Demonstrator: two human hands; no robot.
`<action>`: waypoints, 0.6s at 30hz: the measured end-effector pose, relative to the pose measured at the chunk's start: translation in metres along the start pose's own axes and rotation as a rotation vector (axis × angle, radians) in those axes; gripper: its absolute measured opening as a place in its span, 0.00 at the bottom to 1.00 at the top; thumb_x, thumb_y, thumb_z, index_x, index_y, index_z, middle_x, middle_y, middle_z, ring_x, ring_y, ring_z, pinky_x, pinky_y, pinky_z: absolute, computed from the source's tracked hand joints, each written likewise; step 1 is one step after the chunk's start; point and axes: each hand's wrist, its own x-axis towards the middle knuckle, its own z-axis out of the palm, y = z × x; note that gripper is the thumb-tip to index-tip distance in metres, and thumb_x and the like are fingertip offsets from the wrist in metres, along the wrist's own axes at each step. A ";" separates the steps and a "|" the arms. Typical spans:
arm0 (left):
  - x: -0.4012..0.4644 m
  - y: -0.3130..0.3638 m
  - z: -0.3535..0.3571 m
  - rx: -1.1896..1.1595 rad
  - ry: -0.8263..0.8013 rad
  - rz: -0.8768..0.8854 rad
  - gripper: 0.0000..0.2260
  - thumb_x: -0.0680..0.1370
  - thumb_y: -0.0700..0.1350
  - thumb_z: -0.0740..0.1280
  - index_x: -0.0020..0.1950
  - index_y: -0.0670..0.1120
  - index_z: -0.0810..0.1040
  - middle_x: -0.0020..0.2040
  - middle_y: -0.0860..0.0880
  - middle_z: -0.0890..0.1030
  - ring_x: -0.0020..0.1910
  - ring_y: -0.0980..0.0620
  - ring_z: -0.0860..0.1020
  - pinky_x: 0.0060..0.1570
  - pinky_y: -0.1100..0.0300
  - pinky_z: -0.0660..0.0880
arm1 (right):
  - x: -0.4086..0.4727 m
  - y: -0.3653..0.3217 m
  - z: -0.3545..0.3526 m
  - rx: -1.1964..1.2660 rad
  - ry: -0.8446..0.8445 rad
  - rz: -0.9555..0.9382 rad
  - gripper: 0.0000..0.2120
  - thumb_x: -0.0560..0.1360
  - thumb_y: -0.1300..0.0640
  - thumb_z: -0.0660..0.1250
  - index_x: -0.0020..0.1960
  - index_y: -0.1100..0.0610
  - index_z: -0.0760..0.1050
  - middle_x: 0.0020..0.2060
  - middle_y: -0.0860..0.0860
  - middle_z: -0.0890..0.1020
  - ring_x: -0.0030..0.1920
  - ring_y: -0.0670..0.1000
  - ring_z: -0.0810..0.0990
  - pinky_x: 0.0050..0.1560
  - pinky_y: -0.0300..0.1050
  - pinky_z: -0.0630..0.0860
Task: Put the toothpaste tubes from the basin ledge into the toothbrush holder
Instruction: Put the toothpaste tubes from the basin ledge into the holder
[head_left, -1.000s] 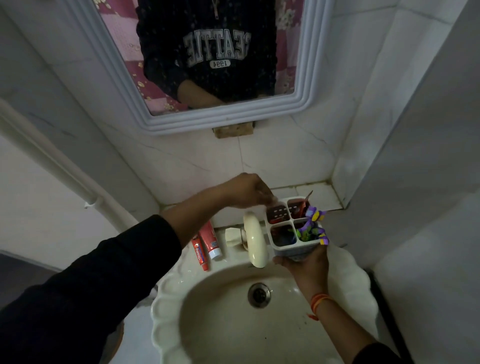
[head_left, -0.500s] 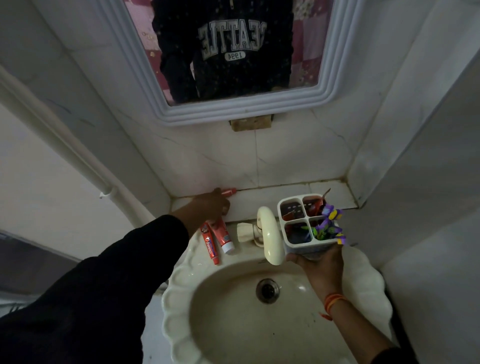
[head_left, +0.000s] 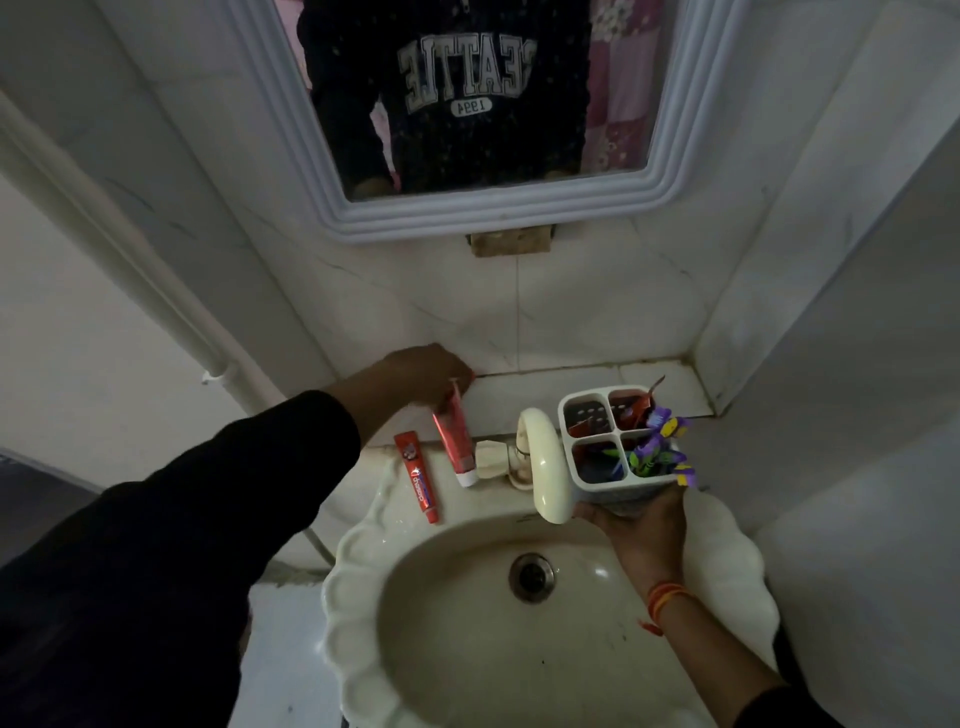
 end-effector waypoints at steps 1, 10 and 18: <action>-0.002 0.002 -0.006 -0.035 0.034 0.012 0.23 0.71 0.44 0.78 0.66 0.47 0.80 0.61 0.46 0.82 0.59 0.45 0.80 0.57 0.55 0.78 | -0.001 0.000 0.000 -0.003 -0.002 0.002 0.55 0.52 0.60 0.89 0.74 0.59 0.66 0.64 0.53 0.80 0.64 0.51 0.78 0.53 0.20 0.72; -0.046 0.041 -0.061 -0.269 0.488 0.064 0.16 0.74 0.45 0.75 0.62 0.48 0.83 0.58 0.47 0.85 0.54 0.51 0.84 0.58 0.54 0.81 | -0.004 0.000 0.004 -0.003 -0.002 0.016 0.57 0.51 0.56 0.89 0.75 0.56 0.65 0.66 0.53 0.80 0.67 0.53 0.79 0.60 0.39 0.78; -0.063 0.110 -0.089 -0.413 0.581 0.212 0.12 0.75 0.45 0.75 0.58 0.44 0.87 0.49 0.47 0.88 0.43 0.53 0.84 0.49 0.58 0.82 | -0.003 0.000 0.003 0.006 0.041 0.036 0.60 0.47 0.50 0.89 0.74 0.54 0.66 0.65 0.51 0.80 0.65 0.51 0.80 0.63 0.48 0.79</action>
